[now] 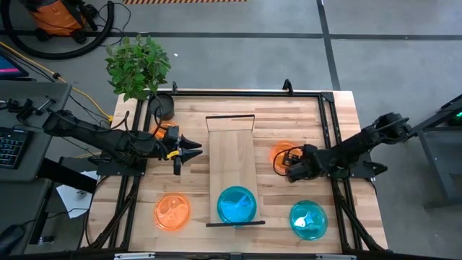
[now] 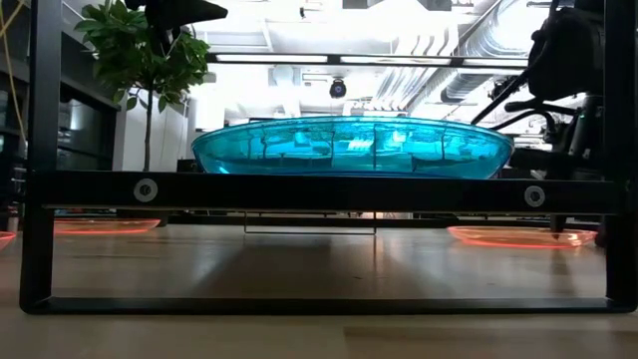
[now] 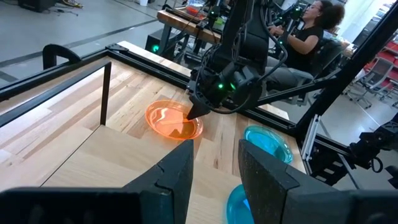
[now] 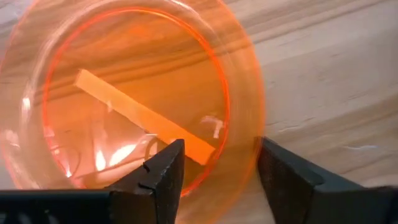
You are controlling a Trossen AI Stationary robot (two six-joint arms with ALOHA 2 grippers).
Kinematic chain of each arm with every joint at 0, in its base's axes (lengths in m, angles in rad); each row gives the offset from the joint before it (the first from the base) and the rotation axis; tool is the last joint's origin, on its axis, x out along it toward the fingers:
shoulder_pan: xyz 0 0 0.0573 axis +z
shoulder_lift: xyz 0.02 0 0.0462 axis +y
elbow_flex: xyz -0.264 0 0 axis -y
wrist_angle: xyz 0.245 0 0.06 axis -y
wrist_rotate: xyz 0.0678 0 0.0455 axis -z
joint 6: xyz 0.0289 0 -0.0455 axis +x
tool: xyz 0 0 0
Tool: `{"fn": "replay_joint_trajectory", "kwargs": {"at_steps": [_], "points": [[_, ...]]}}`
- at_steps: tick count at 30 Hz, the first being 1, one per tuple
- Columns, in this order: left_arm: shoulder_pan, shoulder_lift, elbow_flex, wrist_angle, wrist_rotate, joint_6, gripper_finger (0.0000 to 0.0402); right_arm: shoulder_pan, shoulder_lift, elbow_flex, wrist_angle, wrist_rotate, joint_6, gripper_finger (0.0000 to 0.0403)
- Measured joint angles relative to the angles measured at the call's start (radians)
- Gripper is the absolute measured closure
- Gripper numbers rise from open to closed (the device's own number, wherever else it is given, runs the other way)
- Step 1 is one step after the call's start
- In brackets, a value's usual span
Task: Place and stack plates onto a shelf
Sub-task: Put middle right orange transparent plate on the shelf
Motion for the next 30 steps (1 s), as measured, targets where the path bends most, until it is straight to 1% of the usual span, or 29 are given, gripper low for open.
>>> {"fn": "replay_joint_trajectory", "kwargs": {"at_steps": [3,5,8,10,12,15,23,30], "points": [[0.000,0.000,0.000,0.000,0.000,0.000,0.0284,0.000,-0.003,-0.018,0.015,0.000,0.004,0.0266],[0.000,0.000,0.000,0.000,0.000,0.000,0.0284,0.000,-0.003,-0.023,0.016,-0.001,0.005,0.0303],[0.000,0.000,0.000,0.000,0.000,0.000,0.0284,0.001,-0.002,-0.024,0.017,0.005,0.001,0.0371],[0.000,0.000,0.000,0.000,0.000,0.000,0.0284,0.001,-0.003,-0.025,0.024,0.020,-0.013,0.0393],[0.000,0.000,0.000,0.000,0.000,0.000,0.0284,0.000,-0.016,-0.026,0.031,0.029,-0.015,0.0390],[0.000,0.000,0.000,0.000,0.000,0.000,0.0284,0.017,-0.068,-0.030,0.042,0.067,-0.030,0.0400],[0.000,0.000,0.000,0.000,0.000,0.000,0.0284,0.062,-0.297,-0.029,-0.023,0.198,-0.125,0.0403],[0.000,0.000,0.001,-0.001,0.000,0.002,0.0284,0.098,-0.513,-0.029,-0.079,0.226,-0.237,0.0403]]}}
